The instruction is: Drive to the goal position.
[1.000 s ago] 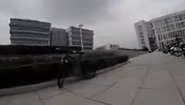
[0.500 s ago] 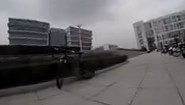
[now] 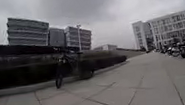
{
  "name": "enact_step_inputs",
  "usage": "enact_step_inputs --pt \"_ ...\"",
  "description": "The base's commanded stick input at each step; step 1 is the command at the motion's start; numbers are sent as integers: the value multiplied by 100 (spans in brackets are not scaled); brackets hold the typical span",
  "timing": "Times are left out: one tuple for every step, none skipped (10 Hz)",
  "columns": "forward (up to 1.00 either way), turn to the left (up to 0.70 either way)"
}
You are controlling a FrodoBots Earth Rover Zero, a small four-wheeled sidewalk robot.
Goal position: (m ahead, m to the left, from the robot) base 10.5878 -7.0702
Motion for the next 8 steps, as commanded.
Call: enact_step_inputs --pt "0 -70" --pt "0 -70" --pt "0 -70" --pt "0 -70" --pt "0 -70" --pt "0 -70" --pt "0 -70" --pt "0 -70"
